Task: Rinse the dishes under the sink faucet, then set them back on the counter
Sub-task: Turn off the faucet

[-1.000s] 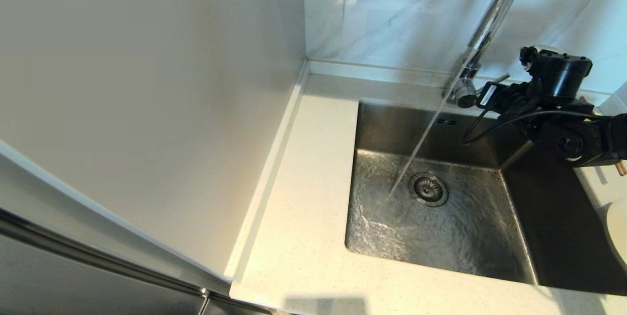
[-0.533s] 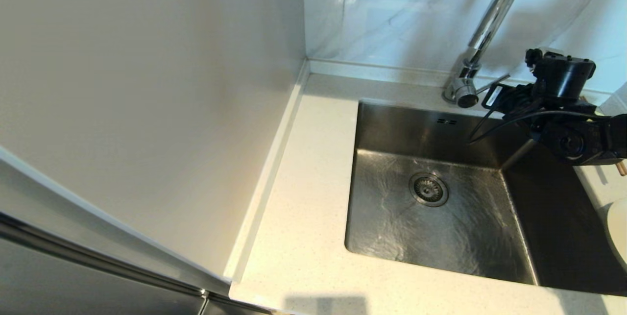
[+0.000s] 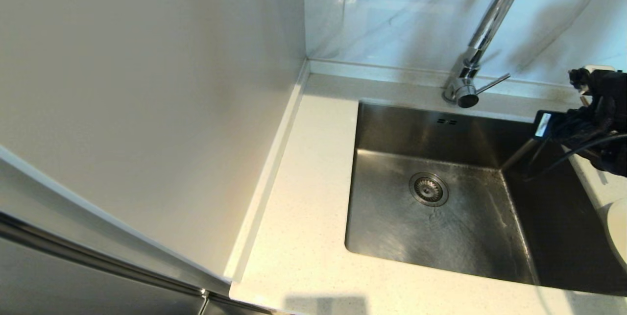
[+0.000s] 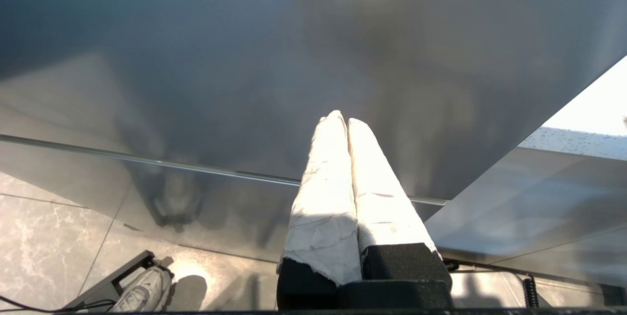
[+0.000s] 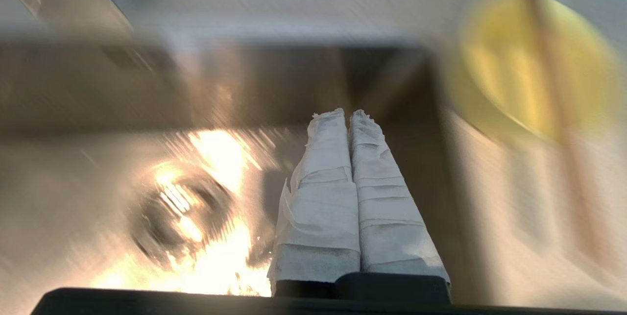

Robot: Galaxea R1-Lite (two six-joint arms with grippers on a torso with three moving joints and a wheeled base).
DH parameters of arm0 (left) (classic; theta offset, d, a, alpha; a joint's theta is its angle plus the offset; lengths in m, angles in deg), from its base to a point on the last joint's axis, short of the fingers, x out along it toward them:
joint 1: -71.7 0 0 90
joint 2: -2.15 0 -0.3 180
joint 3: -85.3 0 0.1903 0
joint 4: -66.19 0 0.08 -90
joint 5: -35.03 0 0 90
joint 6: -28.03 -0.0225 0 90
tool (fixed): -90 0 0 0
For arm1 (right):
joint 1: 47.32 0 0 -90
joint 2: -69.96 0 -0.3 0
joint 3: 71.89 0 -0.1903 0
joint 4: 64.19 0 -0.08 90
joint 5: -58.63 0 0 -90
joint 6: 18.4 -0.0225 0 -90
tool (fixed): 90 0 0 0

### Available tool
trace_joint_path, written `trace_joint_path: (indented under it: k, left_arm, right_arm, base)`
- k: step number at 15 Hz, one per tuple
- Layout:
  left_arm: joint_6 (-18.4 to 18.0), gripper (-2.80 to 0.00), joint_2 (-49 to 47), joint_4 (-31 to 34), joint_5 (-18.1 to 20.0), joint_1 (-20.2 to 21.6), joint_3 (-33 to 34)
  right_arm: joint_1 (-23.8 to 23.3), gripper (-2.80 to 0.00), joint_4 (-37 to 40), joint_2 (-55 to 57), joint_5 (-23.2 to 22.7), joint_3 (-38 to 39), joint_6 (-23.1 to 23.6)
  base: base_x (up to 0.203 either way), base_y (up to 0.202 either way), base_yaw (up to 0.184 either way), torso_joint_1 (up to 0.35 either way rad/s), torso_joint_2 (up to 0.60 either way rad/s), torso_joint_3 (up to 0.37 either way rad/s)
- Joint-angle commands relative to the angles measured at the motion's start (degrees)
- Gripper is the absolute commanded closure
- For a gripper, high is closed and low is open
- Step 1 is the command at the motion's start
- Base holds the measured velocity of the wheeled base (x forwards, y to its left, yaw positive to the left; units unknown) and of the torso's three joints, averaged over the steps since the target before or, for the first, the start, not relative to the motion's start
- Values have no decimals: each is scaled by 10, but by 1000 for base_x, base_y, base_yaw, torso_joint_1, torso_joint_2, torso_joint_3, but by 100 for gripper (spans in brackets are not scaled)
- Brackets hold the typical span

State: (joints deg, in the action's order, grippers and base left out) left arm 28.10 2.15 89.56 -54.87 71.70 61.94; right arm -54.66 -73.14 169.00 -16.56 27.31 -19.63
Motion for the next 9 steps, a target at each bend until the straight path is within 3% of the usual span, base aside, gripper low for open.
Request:
trace_joint_path:
  k: [1, 4, 9]
  left_arm:
    - [0, 0, 0, 0, 0, 0, 0]
    - [0, 0, 0, 0, 0, 0, 0]
    - [0, 0, 0, 0, 0, 0, 0]
  right_arm:
    - [-25, 0, 44, -95, -1, 42, 16]
    - [-47, 0, 118, -227, -1, 109, 37]
    - [-48, 0, 144, -429, 1, 207, 47]
  base:
    - [0, 0, 0, 0, 0, 0]
    - [0, 0, 0, 0, 0, 0]
    - [0, 0, 0, 0, 0, 0]
